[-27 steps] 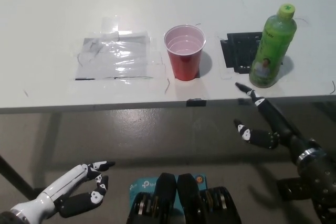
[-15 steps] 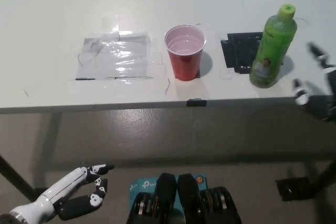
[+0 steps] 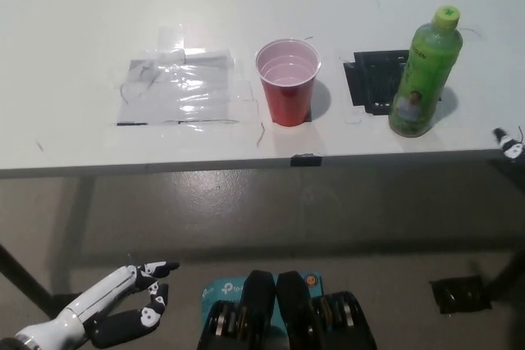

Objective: The robot uses its right hand to pick up a bottle kept in the middle of the desk and tilt it into a cup kept next to it to pour water out

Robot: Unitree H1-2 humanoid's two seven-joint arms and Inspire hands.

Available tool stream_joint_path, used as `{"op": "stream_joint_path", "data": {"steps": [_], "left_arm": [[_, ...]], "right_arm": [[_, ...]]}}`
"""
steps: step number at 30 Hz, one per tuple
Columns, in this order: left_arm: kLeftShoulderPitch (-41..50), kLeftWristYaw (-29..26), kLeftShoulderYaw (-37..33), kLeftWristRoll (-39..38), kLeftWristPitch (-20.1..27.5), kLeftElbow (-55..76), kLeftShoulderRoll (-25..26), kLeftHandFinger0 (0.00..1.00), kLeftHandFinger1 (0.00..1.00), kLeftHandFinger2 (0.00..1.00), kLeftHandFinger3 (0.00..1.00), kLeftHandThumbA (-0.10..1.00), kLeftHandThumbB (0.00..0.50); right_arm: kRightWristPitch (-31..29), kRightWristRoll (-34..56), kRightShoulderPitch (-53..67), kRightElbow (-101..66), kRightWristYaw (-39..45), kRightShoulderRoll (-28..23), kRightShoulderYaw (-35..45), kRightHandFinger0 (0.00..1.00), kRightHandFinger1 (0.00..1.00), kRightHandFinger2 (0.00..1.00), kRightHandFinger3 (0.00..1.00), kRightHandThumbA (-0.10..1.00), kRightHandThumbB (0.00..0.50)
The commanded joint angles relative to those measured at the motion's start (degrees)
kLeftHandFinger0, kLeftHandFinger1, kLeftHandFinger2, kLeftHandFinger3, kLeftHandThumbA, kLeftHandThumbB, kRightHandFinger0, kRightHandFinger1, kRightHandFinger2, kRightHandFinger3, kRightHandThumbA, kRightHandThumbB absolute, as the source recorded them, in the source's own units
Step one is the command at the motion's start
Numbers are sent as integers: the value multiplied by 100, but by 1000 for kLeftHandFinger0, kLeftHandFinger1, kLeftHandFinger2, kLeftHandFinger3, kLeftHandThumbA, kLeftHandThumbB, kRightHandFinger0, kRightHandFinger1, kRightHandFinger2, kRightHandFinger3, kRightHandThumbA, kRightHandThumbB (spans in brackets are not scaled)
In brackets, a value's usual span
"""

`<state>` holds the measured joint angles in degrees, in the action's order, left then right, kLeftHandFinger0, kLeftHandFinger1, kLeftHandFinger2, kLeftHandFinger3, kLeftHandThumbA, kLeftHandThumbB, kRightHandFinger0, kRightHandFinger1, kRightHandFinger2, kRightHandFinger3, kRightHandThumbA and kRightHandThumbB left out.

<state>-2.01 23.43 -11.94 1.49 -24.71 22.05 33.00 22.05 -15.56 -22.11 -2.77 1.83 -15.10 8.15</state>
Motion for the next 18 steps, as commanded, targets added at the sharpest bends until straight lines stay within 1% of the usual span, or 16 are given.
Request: {"op": "stream_joint_path", "data": {"steps": [1, 2, 5, 6, 8, 9, 10, 12, 16, 18], "left_arm": [[79, 71, 37, 24, -42, 187, 38, 993, 1000, 1000, 1000, 973, 291], [67, 80, 29, 37, -44, 185, 47, 994, 1000, 1000, 1000, 976, 296], [65, 84, 37, 38, -51, 191, 39, 994, 1000, 1000, 1000, 979, 296], [60, 77, 48, 29, -91, 186, 20, 995, 1000, 1000, 1000, 976, 309], [49, 87, 40, 44, -118, 187, 26, 1000, 1000, 1000, 1000, 987, 316], [49, 94, 33, 56, -116, 192, 38, 1000, 1000, 1000, 1000, 992, 307], [50, 99, 35, 54, -139, 203, 42, 1000, 1000, 1000, 1000, 991, 309], [55, 106, 44, 43, -137, 208, 45, 1000, 1000, 1000, 1000, 986, 294], [54, 121, 35, 61, -155, 230, 61, 1000, 1000, 1000, 1000, 988, 311], [53, 139, 40, 36, -136, 196, 60, 1000, 1000, 1000, 1000, 987, 311]], "right_arm": [[488, -310, -443, 71, 192, -244, -239, 1000, 1000, 1000, 1000, 896, 469], [488, -278, -595, 163, 193, -215, -333, 1000, 1000, 1000, 1000, 909, 500], [488, -218, -822, 315, 229, -167, -434, 1000, 1000, 1000, 1000, 916, 500], [488, -177, -956, 452, 264, -184, -514, 1000, 1000, 1000, 1000, 934, 500], [461, -178, -1121, 646, 304, -242, -665, 1000, 1000, 1000, 1000, 961, 500], [436, -200, -1215, 778, 342, -284, -764, 1000, 1000, 1000, 1000, 977, 500], [459, -255, -1274, 829, 367, -331, -866, 1000, 1000, 1000, 1000, 981, 500], [478, -290, -1343, 872, 409, -395, -1000, 1000, 1000, 1000, 1000, 981, 500], [458, -376, -1440, 1044, 359, -497, -1189, 1000, 1000, 1000, 1000, 966, 500], [427, -336, -1485, 1235, 304, -489, -1191, 1000, 1000, 1000, 1000, 953, 500]]}}
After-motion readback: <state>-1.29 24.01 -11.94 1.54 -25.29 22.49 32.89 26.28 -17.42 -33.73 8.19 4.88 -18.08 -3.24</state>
